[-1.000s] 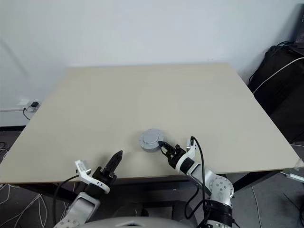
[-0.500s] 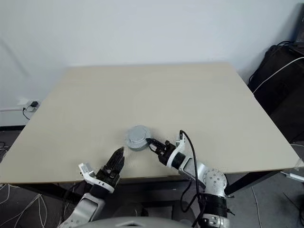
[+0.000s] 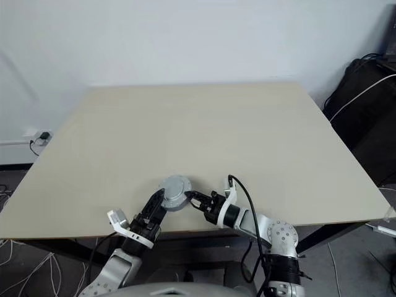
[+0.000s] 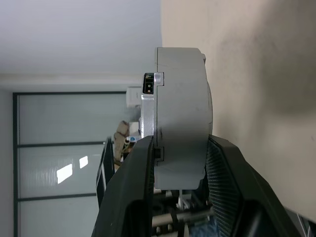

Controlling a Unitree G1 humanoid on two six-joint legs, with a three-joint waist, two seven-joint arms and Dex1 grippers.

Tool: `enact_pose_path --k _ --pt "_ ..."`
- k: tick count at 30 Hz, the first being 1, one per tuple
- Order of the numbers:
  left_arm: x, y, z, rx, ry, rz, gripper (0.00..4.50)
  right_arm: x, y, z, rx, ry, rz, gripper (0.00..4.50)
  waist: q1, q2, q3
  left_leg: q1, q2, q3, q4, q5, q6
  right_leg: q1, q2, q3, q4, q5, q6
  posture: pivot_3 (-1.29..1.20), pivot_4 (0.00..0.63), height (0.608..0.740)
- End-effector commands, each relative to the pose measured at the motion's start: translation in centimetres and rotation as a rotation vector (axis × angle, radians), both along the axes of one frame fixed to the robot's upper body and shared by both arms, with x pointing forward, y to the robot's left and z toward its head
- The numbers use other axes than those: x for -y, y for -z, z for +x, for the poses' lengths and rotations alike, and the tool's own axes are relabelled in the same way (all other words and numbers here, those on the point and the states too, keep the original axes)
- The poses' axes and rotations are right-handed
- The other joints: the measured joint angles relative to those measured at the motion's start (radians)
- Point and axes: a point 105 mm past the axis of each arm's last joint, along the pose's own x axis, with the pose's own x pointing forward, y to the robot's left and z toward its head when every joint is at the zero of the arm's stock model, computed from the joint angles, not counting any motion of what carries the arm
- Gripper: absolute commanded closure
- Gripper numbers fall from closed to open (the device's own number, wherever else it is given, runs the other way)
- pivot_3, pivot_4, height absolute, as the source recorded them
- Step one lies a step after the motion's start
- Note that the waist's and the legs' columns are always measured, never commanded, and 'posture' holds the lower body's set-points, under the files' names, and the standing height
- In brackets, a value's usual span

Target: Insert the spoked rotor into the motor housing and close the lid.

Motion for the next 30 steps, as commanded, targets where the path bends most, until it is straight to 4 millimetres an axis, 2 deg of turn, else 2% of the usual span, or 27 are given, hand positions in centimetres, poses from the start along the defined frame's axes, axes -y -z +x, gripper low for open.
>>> enact_pose_path --k 1,4,11,21,30 --pt "2.0 -2.1 1.2 0.083 0.001 -0.117 0.03 -0.7 -2.9 -0.1 0.094 -0.038 0.087 3.30 0.000 0.000 0.000 0.000 0.000 0.000 0.000 0.000 0.000 0.000 0.000 0.000 0.000 0.000 0.000 0.00 0.000 0.740" --pt "2.2 -2.0 1.2 0.078 0.017 -0.118 0.03 -0.7 -3.0 -0.3 0.093 -0.047 0.091 3.30 0.001 0.000 0.000 0.000 0.000 0.000 0.001 0.000 0.000 0.000 0.000 0.000 0.000 0.000 0.000 0.00 0.000 0.740" --pt "2.4 -2.1 1.3 0.079 0.026 -0.121 2.20 -0.5 -3.1 -0.2 0.096 -0.043 0.086 3.30 0.001 0.000 0.000 0.000 0.000 0.000 0.002 0.000 0.000 0.001 0.001 0.000 0.000 0.000 0.001 0.00 0.000 0.740" --pt "2.1 -2.2 1.4 0.077 0.000 -0.103 2.25 -0.1 -2.5 0.4 0.155 -0.009 -0.021 3.30 0.002 0.000 0.000 0.000 0.000 0.000 0.002 0.000 0.000 0.001 0.001 0.000 0.000 0.000 0.001 0.00 0.000 0.740" --pt "1.4 -2.5 2.0 0.077 -0.042 -0.073 2.36 0.5 -2.4 0.2 0.189 -0.024 -0.065 0.32 0.005 -0.001 -0.001 0.000 0.000 0.001 0.002 0.000 0.000 0.001 0.001 0.000 0.000 0.001 0.001 0.00 0.000 0.740"
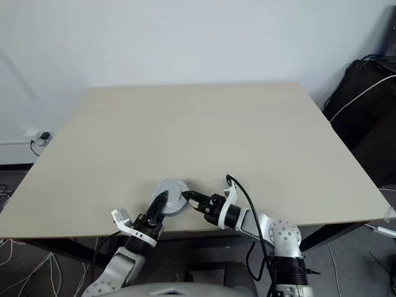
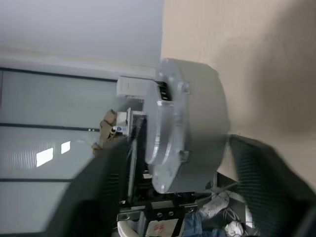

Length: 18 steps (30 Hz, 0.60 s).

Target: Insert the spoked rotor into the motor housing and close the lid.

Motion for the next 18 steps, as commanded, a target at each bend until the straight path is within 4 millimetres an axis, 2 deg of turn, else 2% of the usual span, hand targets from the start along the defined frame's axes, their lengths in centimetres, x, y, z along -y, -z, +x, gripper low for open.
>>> enact_pose_path --k 1,5,10,13,18 --pt "0.9 -3.0 1.6 0.112 -0.041 -0.070 2.36 0.1 -1.5 0.1 0.093 -0.017 -0.017 0.03 0.001 0.000 0.000 0.000 0.000 0.000 0.000 0.000 0.000 0.000 0.000 0.000 0.000 0.000 0.000 0.00 0.000 0.740" --pt "-0.2 -3.8 2.5 0.118 -0.108 -0.052 2.36 0.5 -1.6 0.0 0.190 -0.032 -0.123 0.00 0.005 0.000 0.000 0.000 0.000 0.000 0.001 0.000 0.000 0.000 0.000 0.000 0.000 0.000 0.000 0.00 0.000 0.740" --pt "-2.3 -4.6 4.4 0.117 -0.207 0.017 2.36 0.8 -0.5 0.1 0.296 -0.041 -0.286 0.00 0.019 -0.002 0.000 0.000 0.000 0.000 0.003 0.000 0.000 0.001 0.000 -0.001 0.000 0.001 0.001 0.00 0.000 0.740" --pt "-4.4 -4.7 6.3 0.112 -0.280 0.082 2.37 0.9 -0.1 0.5 0.419 -0.038 -0.416 0.00 0.028 -0.003 0.001 -0.001 0.001 0.000 0.006 0.001 -0.002 0.001 0.004 -0.004 0.001 0.002 -0.001 0.00 0.000 0.740" --pt "-8.3 -3.6 9.8 0.032 -0.410 0.174 2.38 1.3 0.0 1.9 0.687 0.018 -0.628 0.00 0.033 -0.009 -0.003 0.001 0.000 0.003 0.010 0.001 -0.001 0.004 0.004 -0.002 0.000 0.008 0.003 0.00 0.000 0.740"
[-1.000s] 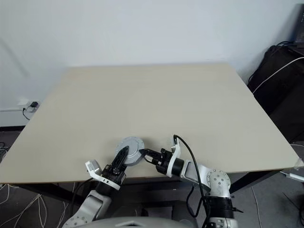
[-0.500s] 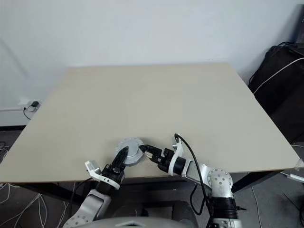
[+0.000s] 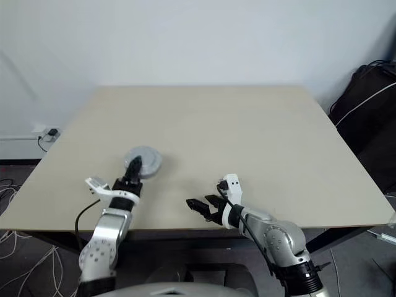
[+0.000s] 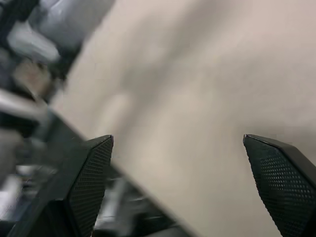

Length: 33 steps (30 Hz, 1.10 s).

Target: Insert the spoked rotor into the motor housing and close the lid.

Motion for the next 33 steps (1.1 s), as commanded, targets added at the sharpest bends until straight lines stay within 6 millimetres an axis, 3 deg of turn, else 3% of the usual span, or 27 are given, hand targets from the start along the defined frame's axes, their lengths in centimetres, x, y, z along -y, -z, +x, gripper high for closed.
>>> enact_pose_path --k 1,6,12,19,26,33 --pt "-2.1 0.4 2.0 -0.033 -0.095 0.005 2.38 0.0 -1.7 1.3 0.259 0.016 -0.093 0.00 -0.001 -0.005 -0.002 0.000 0.000 0.000 0.000 0.001 -0.002 0.000 0.000 0.000 0.000 0.000 0.000 0.00 0.000 0.740" --pt "-3.2 0.9 5.1 -0.066 -0.139 0.025 2.38 0.6 -1.5 2.2 0.415 0.068 -0.193 0.00 0.005 -0.013 -0.002 0.000 0.000 0.000 0.000 0.003 -0.005 -0.001 0.001 0.000 0.000 0.000 0.000 0.00 0.000 0.740" --pt "-2.3 1.3 8.7 -0.125 -0.117 0.067 2.38 1.2 -0.7 2.4 0.425 0.124 -0.199 0.00 0.011 -0.016 -0.002 0.000 0.000 -0.001 0.000 0.003 -0.005 0.000 0.002 0.001 0.000 0.001 -0.001 0.00 0.000 0.740" --pt "-1.5 3.4 10.8 -0.269 -0.087 0.130 2.38 1.5 -0.4 2.3 0.419 0.138 -0.213 0.00 -0.001 -0.017 -0.003 0.000 0.000 -0.001 -0.001 0.003 -0.005 -0.001 0.002 0.001 0.001 0.002 -0.001 0.00 0.000 0.740" --pt "-1.7 5.2 10.5 -0.365 -0.092 0.157 0.14 1.4 -0.3 2.3 0.416 0.140 -0.220 0.00 -0.008 -0.017 -0.003 0.000 0.000 -0.001 -0.001 0.003 -0.005 -0.002 0.002 0.001 0.002 0.002 -0.002 0.00 0.000 0.740" --pt "-2.0 5.9 8.1 -0.392 -0.050 0.221 0.04 1.3 0.0 2.2 0.381 0.141 -0.215 0.00 -0.017 -0.016 -0.004 0.003 0.001 -0.001 -0.001 0.003 -0.006 0.000 0.002 0.002 0.003 0.003 -0.002 0.00 0.000 0.740"
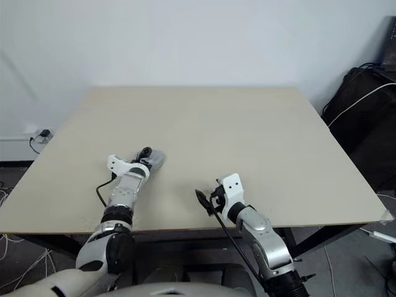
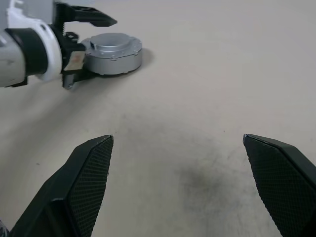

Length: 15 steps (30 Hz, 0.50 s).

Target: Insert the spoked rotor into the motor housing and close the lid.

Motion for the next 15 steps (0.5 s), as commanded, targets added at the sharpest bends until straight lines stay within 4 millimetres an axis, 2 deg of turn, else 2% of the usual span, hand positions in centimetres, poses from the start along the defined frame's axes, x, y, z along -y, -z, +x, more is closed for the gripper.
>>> enact_pose_path --k 1,7,9,12,15 --pt "-0.3 -0.7 -1.7 0.017 0.070 0.102 0.04 0.3 -1.1 0.5 0.026 0.014 0.019 0.00 -0.005 0.001 -0.002 0.000 0.000 0.000 0.000 0.000 0.000 0.000 0.000 0.000 0.000 0.000 0.000 0.00 0.000 0.740" --pt "0.1 -0.7 -7.4 0.027 0.274 0.355 0.04 0.7 -0.5 0.4 0.028 0.038 -0.016 0.00 -0.015 0.006 -0.007 0.002 0.000 0.003 -0.003 -0.001 0.001 0.000 0.000 0.004 0.000 0.000 -0.001 0.00 0.000 0.740" --pt "-0.3 -0.8 -9.4 0.032 0.293 0.415 0.04 0.9 -0.4 0.4 0.034 0.056 -0.020 0.00 -0.016 0.008 -0.008 0.003 0.000 0.003 -0.003 -0.004 0.004 0.000 0.000 0.004 0.000 0.000 -0.001 0.00 0.000 0.740" --pt "-0.6 -1.4 -11.9 0.055 0.316 0.560 0.04 1.3 -0.5 0.8 0.084 0.100 -0.047 0.00 -0.011 0.010 -0.009 0.004 0.001 0.003 -0.003 -0.006 -0.001 0.001 0.000 0.004 0.000 -0.001 -0.003 0.00 0.000 0.740" --pt "-0.3 -2.0 -13.5 0.094 0.306 0.682 0.04 2.3 -0.9 1.5 0.162 0.197 -0.080 0.00 -0.002 0.011 -0.008 0.004 0.002 0.003 -0.003 -0.005 -0.002 0.001 0.001 0.004 0.000 -0.002 -0.005 0.00 0.000 0.740"
